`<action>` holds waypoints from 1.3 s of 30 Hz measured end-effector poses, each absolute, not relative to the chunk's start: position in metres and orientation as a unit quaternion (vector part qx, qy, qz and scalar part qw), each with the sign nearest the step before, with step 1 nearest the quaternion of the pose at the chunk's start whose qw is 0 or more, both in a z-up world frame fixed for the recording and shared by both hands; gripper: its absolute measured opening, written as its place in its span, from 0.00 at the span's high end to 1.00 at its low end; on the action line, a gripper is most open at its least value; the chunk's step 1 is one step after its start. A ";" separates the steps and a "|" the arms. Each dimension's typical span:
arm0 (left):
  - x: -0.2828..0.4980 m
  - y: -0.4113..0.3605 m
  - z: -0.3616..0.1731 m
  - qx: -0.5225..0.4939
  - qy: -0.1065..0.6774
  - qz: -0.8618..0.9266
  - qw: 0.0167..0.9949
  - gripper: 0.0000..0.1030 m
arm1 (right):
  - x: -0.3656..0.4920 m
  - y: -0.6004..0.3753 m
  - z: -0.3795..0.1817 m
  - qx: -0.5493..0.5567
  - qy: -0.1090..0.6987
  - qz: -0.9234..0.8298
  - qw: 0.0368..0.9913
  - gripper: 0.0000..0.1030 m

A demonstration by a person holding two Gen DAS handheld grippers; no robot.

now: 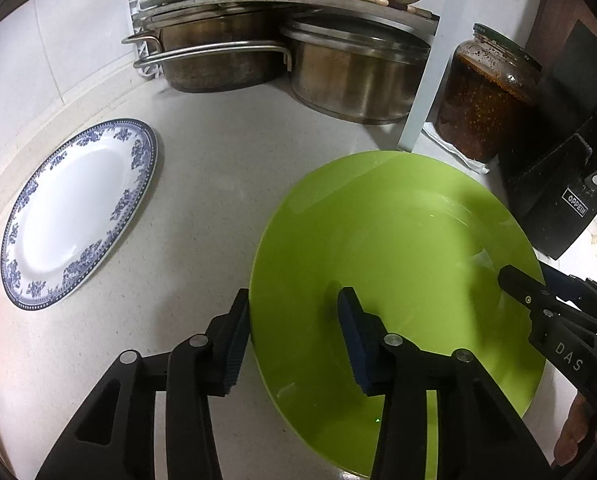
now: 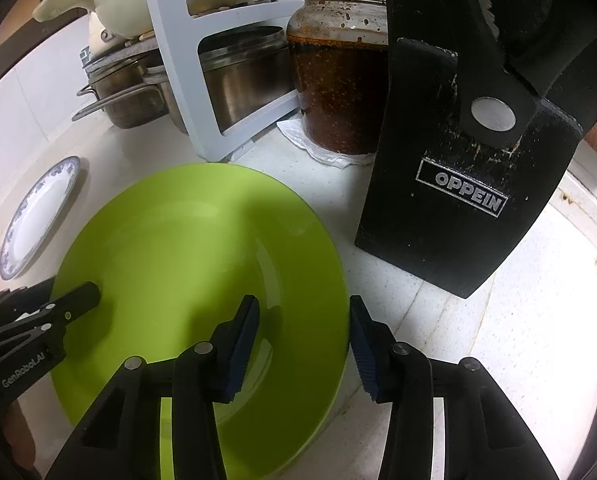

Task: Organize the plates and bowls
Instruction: 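Close both grippers on the lime-green plate rim, then carry the lime-green plate with both grippers over the blue-and-white plate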

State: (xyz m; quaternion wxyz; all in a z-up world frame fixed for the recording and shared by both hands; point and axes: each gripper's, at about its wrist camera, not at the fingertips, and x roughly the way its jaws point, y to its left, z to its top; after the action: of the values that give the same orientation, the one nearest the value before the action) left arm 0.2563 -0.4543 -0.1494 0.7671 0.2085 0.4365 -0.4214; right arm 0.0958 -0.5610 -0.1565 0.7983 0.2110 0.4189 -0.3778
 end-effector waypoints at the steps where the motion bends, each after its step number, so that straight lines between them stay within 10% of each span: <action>1: 0.256 -0.454 -0.149 0.209 0.436 -0.421 0.767 0.59 | 0.096 -0.561 -0.156 0.209 0.420 -0.379 0.798 0.57; 39: 0.228 -0.229 -0.071 0.097 0.418 -0.272 0.861 0.62 | 0.131 -0.404 -0.089 0.112 0.418 -0.248 0.867 0.58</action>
State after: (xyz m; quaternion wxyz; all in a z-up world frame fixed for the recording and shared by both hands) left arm 0.2279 -0.2291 -0.0708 0.8610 0.0972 0.4185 -0.2723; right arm 0.1308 -0.4037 -0.0893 0.8670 0.1122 0.4177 -0.2475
